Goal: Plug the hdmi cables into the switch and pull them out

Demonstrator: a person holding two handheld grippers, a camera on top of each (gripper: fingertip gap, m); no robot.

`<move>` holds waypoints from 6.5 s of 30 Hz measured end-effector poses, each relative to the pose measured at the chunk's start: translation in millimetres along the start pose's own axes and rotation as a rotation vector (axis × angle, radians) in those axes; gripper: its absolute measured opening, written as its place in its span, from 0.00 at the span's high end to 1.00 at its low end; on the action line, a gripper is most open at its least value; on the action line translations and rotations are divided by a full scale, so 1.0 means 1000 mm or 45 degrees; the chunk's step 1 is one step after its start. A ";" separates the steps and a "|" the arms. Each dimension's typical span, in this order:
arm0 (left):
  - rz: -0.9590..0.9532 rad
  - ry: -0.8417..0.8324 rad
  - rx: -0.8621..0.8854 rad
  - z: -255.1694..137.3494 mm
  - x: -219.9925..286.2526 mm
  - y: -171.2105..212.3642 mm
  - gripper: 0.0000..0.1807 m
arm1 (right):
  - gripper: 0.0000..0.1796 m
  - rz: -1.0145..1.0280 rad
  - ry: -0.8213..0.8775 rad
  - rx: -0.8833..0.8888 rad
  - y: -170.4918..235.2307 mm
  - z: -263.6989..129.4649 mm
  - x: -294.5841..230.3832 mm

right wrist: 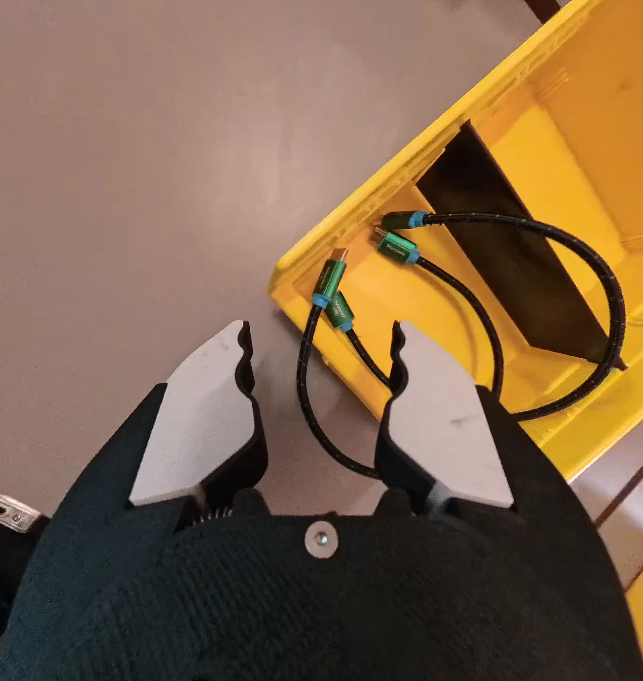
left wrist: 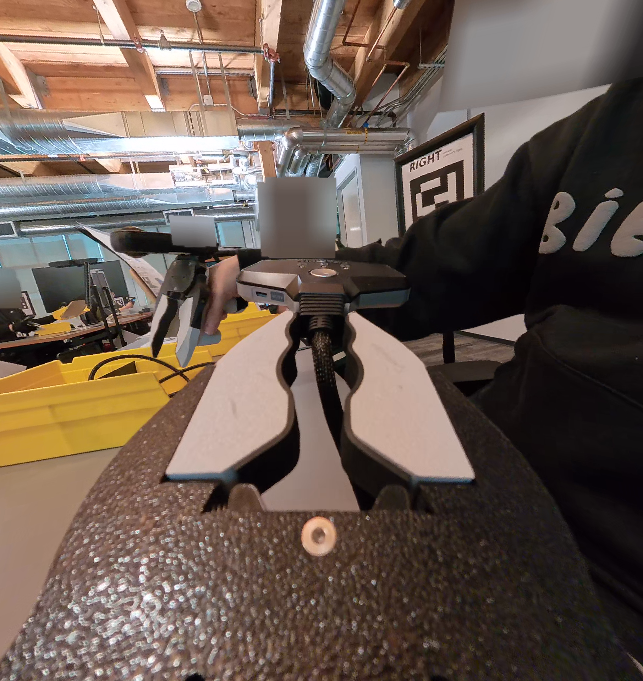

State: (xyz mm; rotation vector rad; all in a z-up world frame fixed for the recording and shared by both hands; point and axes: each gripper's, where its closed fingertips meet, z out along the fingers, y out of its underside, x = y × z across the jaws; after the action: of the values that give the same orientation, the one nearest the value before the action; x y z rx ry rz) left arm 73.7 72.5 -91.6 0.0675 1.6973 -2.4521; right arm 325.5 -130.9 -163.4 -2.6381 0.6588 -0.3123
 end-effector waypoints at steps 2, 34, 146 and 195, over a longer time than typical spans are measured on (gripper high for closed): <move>-0.003 0.002 -0.003 0.000 0.000 0.001 0.88 | 0.59 -0.030 0.039 0.002 0.010 -0.003 -0.002; 0.558 -0.121 -0.578 0.047 0.003 0.035 0.88 | 0.87 0.639 -1.465 0.825 -0.051 -0.085 -0.295; -1.183 -2.075 -1.517 -0.352 -0.134 0.031 0.51 | 0.61 0.134 -0.285 1.303 -0.025 -0.065 -0.120; 1.415 -1.879 -2.558 -0.288 -0.155 -0.112 0.61 | 0.64 0.156 -0.351 1.396 -0.009 -0.085 -0.115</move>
State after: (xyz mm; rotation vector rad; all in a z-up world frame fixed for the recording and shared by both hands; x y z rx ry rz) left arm 194.0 395.9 -70.9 -0.5889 1.4838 0.5895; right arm 203.4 -95.3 -96.7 -1.5444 0.3774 -0.1825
